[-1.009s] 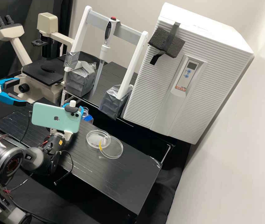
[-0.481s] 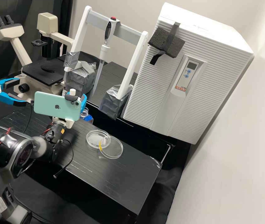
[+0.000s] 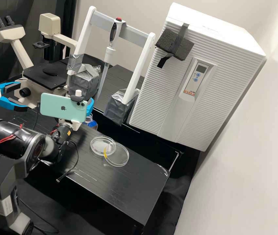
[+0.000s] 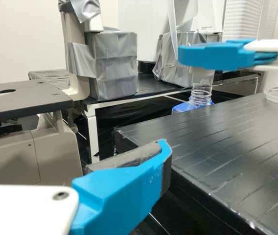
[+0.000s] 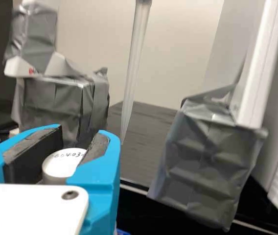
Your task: Close the bottle
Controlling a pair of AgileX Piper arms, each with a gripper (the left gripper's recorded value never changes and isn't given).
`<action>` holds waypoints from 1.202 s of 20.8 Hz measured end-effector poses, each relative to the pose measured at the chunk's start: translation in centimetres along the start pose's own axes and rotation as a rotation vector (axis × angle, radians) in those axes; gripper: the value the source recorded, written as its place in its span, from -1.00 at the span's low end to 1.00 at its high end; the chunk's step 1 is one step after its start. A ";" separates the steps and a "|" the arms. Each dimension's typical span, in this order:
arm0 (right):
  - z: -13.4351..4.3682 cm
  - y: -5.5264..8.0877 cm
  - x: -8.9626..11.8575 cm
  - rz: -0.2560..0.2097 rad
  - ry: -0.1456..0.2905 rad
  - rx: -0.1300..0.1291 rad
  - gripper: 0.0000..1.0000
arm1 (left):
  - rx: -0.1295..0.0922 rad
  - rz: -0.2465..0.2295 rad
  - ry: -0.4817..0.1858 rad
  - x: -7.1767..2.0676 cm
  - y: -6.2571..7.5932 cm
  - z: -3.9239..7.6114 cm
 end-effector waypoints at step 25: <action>1.7 -0.2 0.9 -0.005 -0.078 -0.025 -1.00 | 0.004 0.002 -0.001 0.07 0.0 0.1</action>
